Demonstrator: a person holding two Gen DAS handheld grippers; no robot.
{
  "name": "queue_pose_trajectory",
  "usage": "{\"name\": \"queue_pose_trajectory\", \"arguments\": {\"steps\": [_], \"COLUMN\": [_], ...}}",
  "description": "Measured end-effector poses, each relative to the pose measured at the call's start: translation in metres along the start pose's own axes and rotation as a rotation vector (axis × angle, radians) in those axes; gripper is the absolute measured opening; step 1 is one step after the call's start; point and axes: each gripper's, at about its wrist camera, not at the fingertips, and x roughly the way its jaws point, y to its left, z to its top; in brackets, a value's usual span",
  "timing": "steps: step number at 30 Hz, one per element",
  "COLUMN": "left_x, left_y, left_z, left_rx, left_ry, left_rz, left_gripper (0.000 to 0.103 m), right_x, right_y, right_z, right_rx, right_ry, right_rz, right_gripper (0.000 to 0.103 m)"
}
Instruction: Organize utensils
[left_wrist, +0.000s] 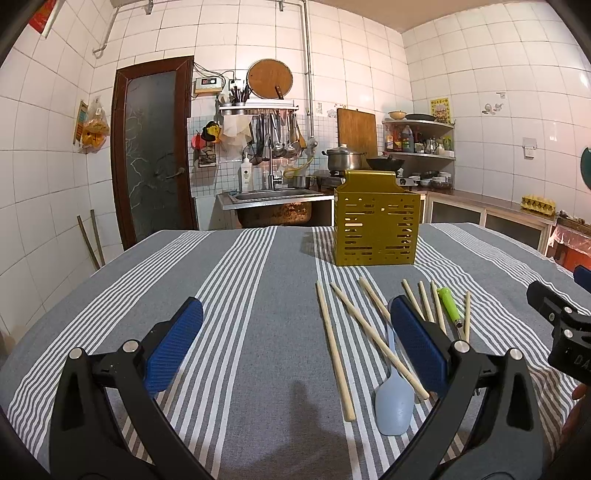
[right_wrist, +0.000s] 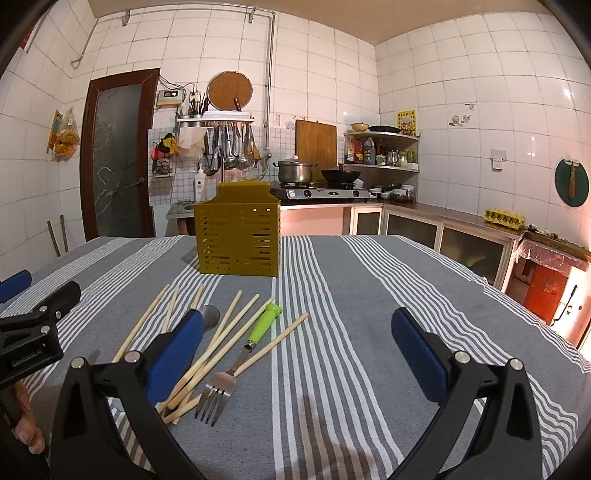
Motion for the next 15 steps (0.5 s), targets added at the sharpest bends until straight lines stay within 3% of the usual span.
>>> {"name": "queue_pose_trajectory", "arguments": {"steps": [15], "left_x": [-0.0041], "left_y": [-0.0025], "left_z": [0.0005], "left_rx": [0.016], "left_ry": [-0.007], "left_rz": [-0.005], "left_gripper": [0.098], "right_x": [0.0072], "right_y": [0.0068], "right_z": [-0.0032], "right_rx": [-0.024], "right_ry": [0.012], "right_rz": [-0.015], "right_gripper": [0.099]}}
